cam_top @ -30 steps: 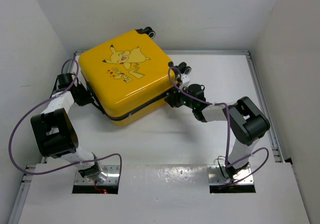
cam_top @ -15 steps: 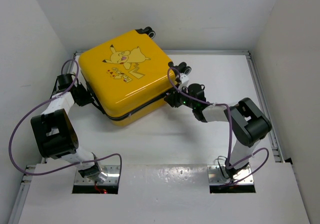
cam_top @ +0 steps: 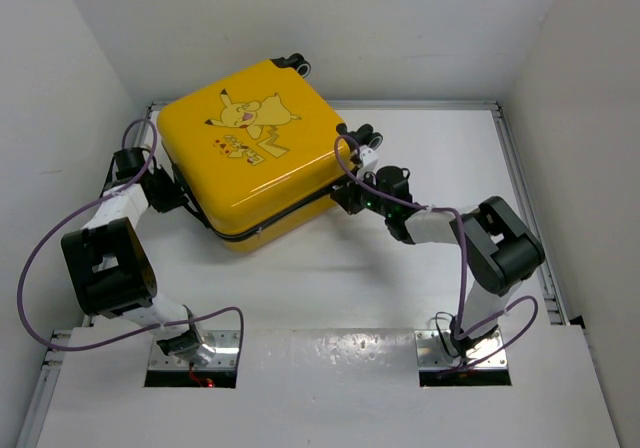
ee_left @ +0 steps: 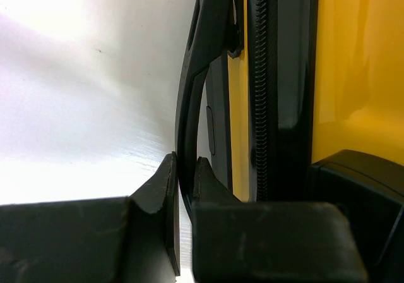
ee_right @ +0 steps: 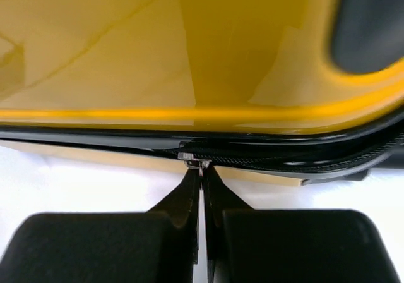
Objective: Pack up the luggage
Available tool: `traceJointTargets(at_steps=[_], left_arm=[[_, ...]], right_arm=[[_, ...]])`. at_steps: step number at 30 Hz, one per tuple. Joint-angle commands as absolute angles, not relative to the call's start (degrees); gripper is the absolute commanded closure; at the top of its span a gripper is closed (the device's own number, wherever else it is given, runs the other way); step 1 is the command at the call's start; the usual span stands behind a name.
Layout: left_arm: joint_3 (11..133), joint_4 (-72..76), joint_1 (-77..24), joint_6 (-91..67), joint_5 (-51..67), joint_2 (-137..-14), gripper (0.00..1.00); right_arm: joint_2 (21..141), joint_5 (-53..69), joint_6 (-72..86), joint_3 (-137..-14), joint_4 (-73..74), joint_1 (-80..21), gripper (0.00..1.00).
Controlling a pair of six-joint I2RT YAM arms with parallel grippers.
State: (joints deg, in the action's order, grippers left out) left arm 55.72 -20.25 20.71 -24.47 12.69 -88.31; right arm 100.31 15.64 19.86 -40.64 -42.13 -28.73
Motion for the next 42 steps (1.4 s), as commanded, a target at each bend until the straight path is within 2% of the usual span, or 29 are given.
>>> traceJointTargets(at_steps=[1, 9, 16, 22, 26, 33, 42], left_arm=[[53.5, -27.9, 22.9, -21.6, 6.5, -91.4, 1.0], [54.2, -28.4, 25.3, -20.5, 7.0, -91.4, 1.0], [54.2, -28.4, 25.8, -20.5, 7.0, -91.4, 1.0], [60.2, -28.4, 30.8, -19.4, 7.0, -97.2, 1.0], [68.3, -27.9, 31.4, -18.4, 7.6, -102.9, 1.0], [81.4, -27.2, 29.7, -14.2, 8.2, -114.0, 1.0], [95.3, -26.1, 24.7, -10.8, 14.0, -126.5, 1.0]], right_arm=[[94.0, 13.8, 19.0, -41.8, -52.2, -26.5, 1.0], [90.7, 15.5, 17.5, -37.9, -51.1, -22.4, 1.0], [92.4, 16.1, 16.6, -38.9, -49.9, -21.9, 1.0], [95.9, 12.4, 17.3, -42.2, -45.9, -15.9, 1.0], [99.0, 12.7, 19.5, -44.7, -44.4, -10.5, 1.0], [109.9, 14.8, 25.6, -54.5, -48.2, -5.5, 1.0], [134.4, 21.8, 47.0, -81.9, -52.6, -4.4, 1.0]])
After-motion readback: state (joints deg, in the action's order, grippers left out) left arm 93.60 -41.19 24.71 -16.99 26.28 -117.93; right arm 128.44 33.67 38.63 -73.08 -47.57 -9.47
